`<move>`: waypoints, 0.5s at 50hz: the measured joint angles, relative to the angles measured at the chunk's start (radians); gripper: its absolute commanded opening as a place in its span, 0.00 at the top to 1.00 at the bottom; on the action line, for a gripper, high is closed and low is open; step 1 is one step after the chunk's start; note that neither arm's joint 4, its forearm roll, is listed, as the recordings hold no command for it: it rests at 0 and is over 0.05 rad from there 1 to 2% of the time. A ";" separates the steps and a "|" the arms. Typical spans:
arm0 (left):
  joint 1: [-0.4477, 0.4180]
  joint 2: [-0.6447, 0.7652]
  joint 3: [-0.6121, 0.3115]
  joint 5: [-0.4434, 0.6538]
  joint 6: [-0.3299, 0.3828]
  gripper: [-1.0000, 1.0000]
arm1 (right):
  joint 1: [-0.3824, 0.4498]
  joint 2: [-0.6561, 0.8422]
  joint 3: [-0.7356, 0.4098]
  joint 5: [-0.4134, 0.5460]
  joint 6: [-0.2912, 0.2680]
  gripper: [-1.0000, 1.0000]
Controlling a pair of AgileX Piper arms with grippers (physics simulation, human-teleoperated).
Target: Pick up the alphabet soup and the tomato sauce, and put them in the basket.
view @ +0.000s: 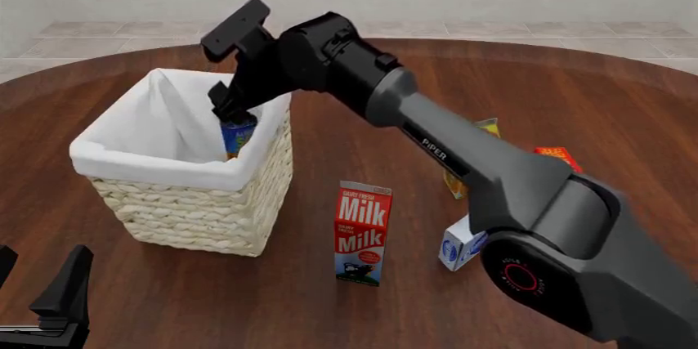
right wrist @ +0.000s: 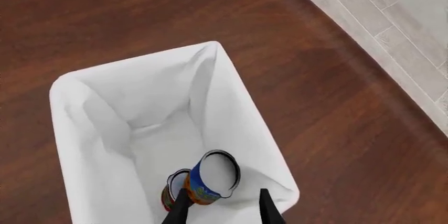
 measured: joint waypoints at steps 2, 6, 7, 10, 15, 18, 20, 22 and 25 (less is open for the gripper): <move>0.000 0.000 0.000 0.000 0.000 0.00 | 0.000 -0.001 -0.002 0.002 -0.001 0.00; 0.000 0.000 0.000 0.000 0.000 0.00 | 0.003 -0.005 -0.005 0.005 -0.002 0.00; 0.000 0.000 0.000 0.000 0.000 0.00 | 0.003 -0.006 -0.006 0.006 -0.002 0.00; 0.000 0.000 0.000 0.000 0.000 0.00 | 0.006 -0.010 -0.011 0.010 -0.004 0.00; 0.000 0.000 0.000 0.000 0.000 0.00 | 0.010 -0.017 -0.018 0.017 -0.007 0.00; 0.000 0.000 0.000 0.000 0.000 0.00 | 0.012 -0.020 -0.025 0.022 -0.010 0.00; 0.000 0.000 0.000 0.000 0.000 0.00 | 0.013 -0.022 -0.028 0.024 -0.011 0.00; 0.000 0.000 0.000 0.000 0.000 0.00 | 0.015 -0.025 -0.032 0.027 -0.013 0.00; 0.000 0.000 0.000 0.000 0.000 0.00 | 0.019 -0.029 -0.036 0.030 -0.015 0.00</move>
